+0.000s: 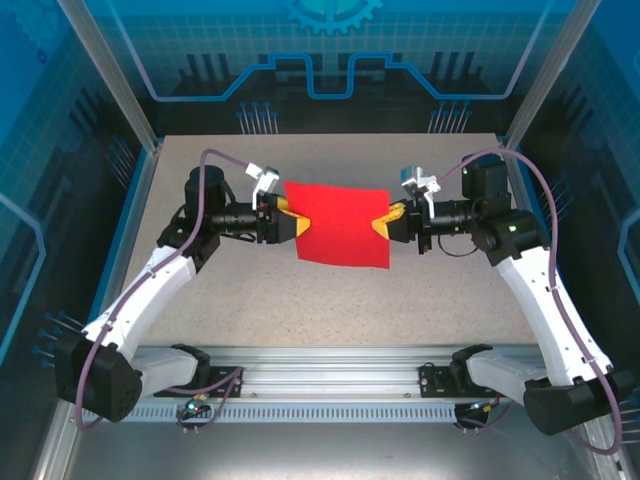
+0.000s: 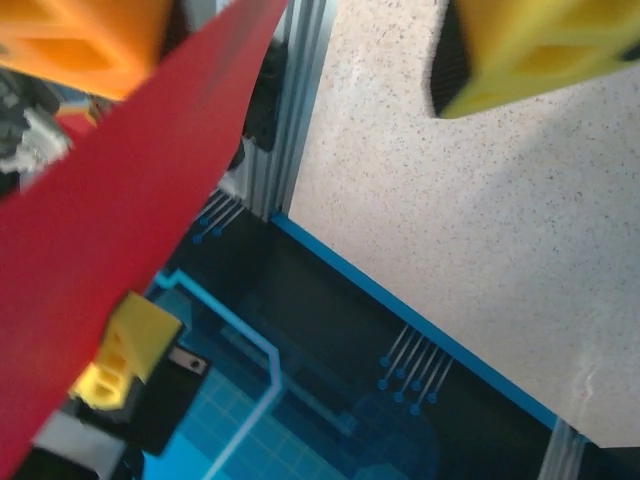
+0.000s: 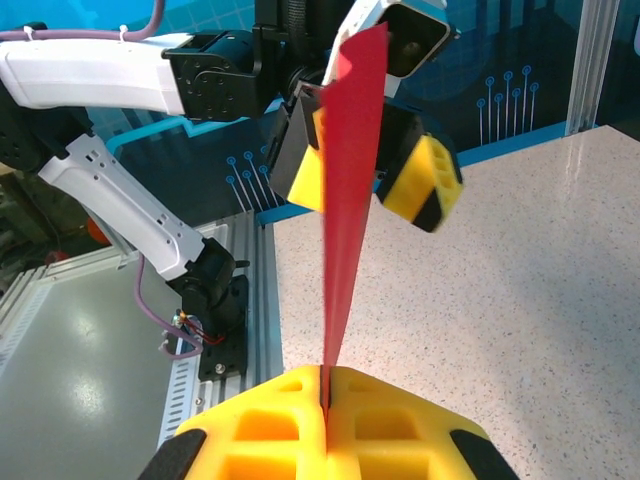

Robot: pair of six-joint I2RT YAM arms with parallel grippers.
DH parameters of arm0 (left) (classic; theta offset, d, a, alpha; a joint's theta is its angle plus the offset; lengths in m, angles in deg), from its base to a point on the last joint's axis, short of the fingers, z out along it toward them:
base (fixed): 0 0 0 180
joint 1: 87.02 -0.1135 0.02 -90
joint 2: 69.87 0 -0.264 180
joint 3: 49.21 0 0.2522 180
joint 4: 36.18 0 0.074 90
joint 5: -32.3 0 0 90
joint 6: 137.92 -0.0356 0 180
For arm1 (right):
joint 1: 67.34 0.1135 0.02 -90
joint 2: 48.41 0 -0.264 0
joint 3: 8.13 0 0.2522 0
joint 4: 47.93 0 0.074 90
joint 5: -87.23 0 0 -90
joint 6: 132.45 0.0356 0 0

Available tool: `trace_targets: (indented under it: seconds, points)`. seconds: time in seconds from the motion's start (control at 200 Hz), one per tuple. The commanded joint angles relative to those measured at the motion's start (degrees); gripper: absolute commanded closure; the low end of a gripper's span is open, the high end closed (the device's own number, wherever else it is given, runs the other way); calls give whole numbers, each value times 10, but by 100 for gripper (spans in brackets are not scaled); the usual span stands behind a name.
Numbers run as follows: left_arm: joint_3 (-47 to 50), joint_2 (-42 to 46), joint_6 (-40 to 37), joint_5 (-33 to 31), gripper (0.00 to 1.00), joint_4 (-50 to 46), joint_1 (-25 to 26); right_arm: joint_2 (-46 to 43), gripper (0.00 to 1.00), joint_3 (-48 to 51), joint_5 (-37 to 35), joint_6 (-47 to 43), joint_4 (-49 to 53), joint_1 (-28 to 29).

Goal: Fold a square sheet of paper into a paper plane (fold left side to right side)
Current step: Place a square sheet of paper at the center of the table, then first fold in half a square sheet of paper at the center of the table.

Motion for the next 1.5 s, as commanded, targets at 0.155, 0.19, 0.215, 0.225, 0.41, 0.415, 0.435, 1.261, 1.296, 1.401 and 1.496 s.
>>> trace_targets:
  seconds: [0.155, 0.19, 0.215, 0.225, 0.41, 0.415, 0.435, 1.261, 1.296, 1.401, 1.496]
  points:
    - [-16, 1, -22, 35, 91, -51, -2, 25, 92, 8, -29, 56, -25, -13]
    - [-16, -3, -23, 29, 94, -63, -2, 28, 86, 12, -37, 61, -26, -15]
    - [-15, -6, -22, 27, 96, -72, -2, 31, 83, 14, -48, 66, -25, -17]
    - [-15, -8, -22, 25, 96, -76, -2, 32, 82, 14, -54, 69, -24, -18]
    - [-4, -50, -6, -9, 100, -139, -2, 62, 51, 13, -188, 105, 29, -61]
    - [-3, -52, -4, -10, 100, -139, -2, 62, 51, 14, -190, 106, 29, -62]
    - [1, -58, 2, -15, 100, -141, -2, 65, 49, 16, -198, 111, 31, -70]
    - [-81, -380, 13, -223, 98, -224, 57, 349, 51, 66, -372, 329, -65, 62]
    - [-84, -383, 14, -225, 98, -225, 58, 363, 51, 60, -378, 334, -65, 66]
    - [-91, -384, 14, -228, 93, -228, 58, 398, 54, 52, -390, 343, -66, 69]
    - [-101, -384, 9, -230, 87, -240, 58, 421, 54, 49, -403, 346, -63, 69]
